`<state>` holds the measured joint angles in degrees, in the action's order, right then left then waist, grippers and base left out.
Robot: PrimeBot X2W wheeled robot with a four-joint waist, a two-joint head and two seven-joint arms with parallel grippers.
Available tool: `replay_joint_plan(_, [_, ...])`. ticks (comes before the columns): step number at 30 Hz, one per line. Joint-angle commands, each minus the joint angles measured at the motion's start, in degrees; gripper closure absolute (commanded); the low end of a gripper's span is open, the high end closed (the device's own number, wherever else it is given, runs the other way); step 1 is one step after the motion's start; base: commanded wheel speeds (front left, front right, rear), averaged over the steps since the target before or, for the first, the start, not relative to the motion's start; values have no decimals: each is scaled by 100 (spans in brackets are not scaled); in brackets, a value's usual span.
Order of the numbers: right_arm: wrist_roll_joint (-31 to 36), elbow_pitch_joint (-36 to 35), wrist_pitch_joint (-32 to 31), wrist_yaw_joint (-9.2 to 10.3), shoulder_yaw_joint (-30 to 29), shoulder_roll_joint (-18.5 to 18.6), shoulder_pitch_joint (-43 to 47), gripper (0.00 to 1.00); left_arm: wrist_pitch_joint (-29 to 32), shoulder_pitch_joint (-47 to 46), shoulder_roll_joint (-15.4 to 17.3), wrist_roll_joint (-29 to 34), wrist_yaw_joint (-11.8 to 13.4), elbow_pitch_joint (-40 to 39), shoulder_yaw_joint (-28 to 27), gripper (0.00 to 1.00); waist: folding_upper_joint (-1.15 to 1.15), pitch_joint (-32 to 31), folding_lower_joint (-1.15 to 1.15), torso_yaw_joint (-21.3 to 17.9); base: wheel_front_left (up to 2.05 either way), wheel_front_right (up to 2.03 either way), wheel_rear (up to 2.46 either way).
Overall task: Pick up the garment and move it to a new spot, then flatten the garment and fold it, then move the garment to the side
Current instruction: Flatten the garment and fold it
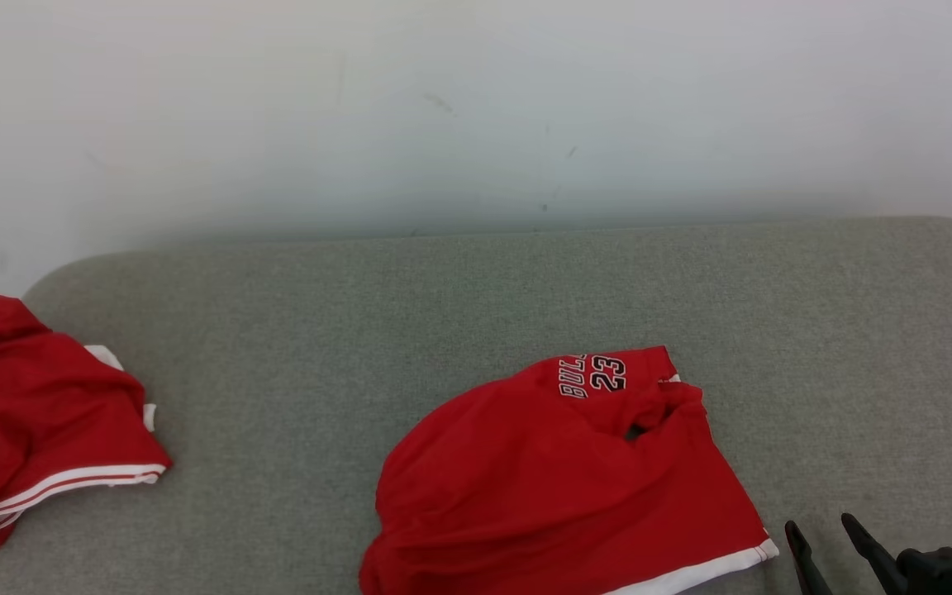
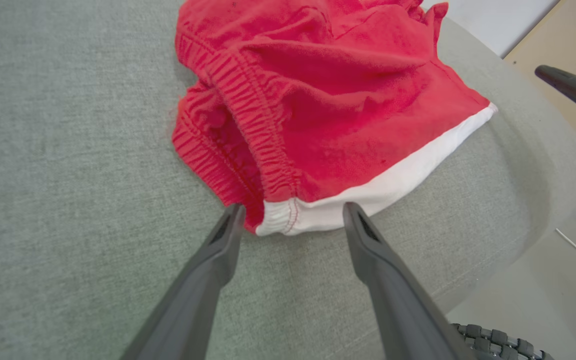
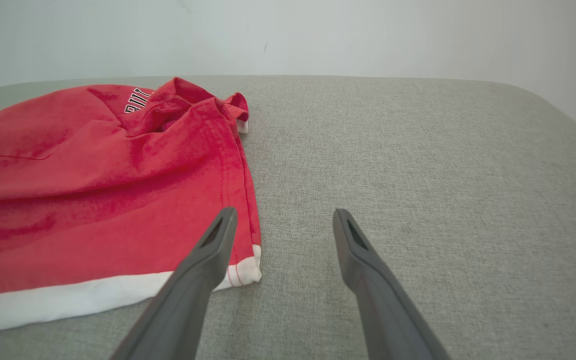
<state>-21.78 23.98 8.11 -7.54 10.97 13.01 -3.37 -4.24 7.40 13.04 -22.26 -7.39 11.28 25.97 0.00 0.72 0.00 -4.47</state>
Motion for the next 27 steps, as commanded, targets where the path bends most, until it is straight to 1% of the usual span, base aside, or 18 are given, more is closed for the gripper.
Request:
replay_joint_plan(1, [-99, 28, 9, 11, 45, 54, -80, 0, -49, -107, 42, -33, -14, 64, 6, 0, 0, 88, 0, -20, 0, 0, 0])
replay_joint_plan(13, [-159, 165, 150, 11, 204, 52, -262, 0, -173, -406, 148, -190, -15, 121, 400, 0, 0, 378, 0, -17, 0, 0, 0])
replay_joint_plan(19, [-273, 254, 73, 11, 421, 44, -391, 0, -227, -547, 171, -268, -15, 228, 618, 0, 0, 460, 0, -23, 0, 0, 0])
replay_joint_plan(27, [-469, 614, -157, 11, 768, 27, -562, 0, -298, -727, 212, -369, -16, 357, 793, 0, 0, 540, 0, 17, 0, 0, 0])
